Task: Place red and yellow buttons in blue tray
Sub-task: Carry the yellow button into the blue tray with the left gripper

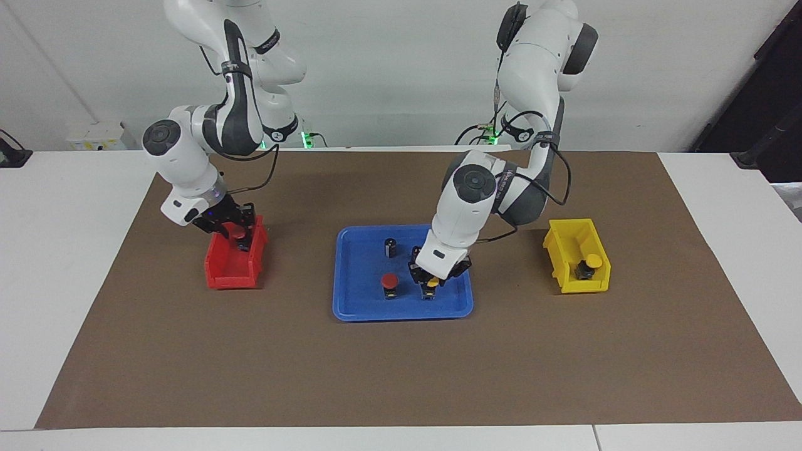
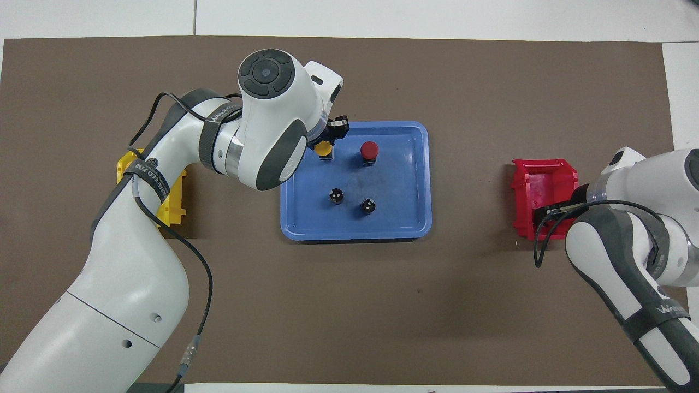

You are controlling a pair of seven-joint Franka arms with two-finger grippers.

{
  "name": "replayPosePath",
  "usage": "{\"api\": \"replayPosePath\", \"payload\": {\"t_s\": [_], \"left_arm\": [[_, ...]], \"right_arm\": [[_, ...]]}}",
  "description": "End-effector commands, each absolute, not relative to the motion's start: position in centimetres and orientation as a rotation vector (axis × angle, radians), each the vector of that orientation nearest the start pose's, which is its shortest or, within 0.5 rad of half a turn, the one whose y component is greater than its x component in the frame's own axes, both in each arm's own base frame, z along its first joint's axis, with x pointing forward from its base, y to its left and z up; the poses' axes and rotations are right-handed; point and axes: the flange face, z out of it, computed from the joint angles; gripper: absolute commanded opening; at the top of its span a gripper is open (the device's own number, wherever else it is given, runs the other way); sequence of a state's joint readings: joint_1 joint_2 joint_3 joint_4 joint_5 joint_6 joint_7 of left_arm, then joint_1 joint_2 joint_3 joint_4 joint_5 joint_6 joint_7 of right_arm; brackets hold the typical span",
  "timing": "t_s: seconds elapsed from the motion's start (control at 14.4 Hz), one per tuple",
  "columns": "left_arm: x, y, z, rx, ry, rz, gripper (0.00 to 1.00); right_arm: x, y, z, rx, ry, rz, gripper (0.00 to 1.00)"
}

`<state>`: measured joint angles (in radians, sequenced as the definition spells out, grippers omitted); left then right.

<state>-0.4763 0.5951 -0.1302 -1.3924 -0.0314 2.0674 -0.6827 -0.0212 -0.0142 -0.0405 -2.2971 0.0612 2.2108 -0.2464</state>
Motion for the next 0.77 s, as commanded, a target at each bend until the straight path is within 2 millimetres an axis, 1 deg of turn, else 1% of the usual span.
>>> {"api": "replayPosePath", "payload": {"t_s": [0.0,0.07,0.14,0.21,0.28,0.35,0.42,0.49,0.56,0.63,0.7], "left_arm": [[60.9,-40.5,36.9,-3.253,-0.197,-0.04,0.15],[60.7,-40.7,36.9,-3.254,-0.195,-0.038,0.25],[60.2,-41.5,37.0,-3.256,-0.172,-0.04,0.29],[60.1,-41.6,37.1,-3.254,-0.178,-0.038,0.41],[60.1,-41.6,36.9,-3.246,-0.188,-0.037,0.6],[60.0,-41.5,37.0,-3.239,-0.186,-0.036,0.73],[59.8,-41.6,37.0,-3.215,-0.175,-0.036,0.83],[59.2,-42.1,37.0,-3.172,-0.166,-0.037,0.9],[59.3,-41.9,37.8,-3.145,-0.184,-0.049,0.94],[59.3,-41.7,39.5,-3.134,-0.186,-0.038,0.95],[59.5,-40.4,41.1,-3.122,-0.201,-0.027,0.95]], "right_arm": [[49.5,-3.4,35.1,-3.074,-0.258,0.074,0.43],[49.5,-3.3,35.1,-3.074,-0.258,0.074,0.36],[49.5,-3.3,35.1,-3.074,-0.258,0.074,0.29],[49.6,-3.3,35.2,-3.075,-0.251,0.074,0.22],[49.6,-3.3,35.3,-3.075,-0.249,0.074,0.15],[49.9,-3.3,35.5,-3.075,-0.249,0.077,0.13],[50.7,-3.4,36.5,-3.075,-0.253,0.067,0.13],[51.7,-3.4,37.2,-3.071,-0.253,0.092,0.13],[53.0,-3.4,38.6,-3.07,-0.26,0.097,0.13],[54.1,-3.2,39.7,-3.066,-0.264,0.115,0.13],[55.3,-2.9,41.3,-3.065,-0.258,0.128,0.13]]}}
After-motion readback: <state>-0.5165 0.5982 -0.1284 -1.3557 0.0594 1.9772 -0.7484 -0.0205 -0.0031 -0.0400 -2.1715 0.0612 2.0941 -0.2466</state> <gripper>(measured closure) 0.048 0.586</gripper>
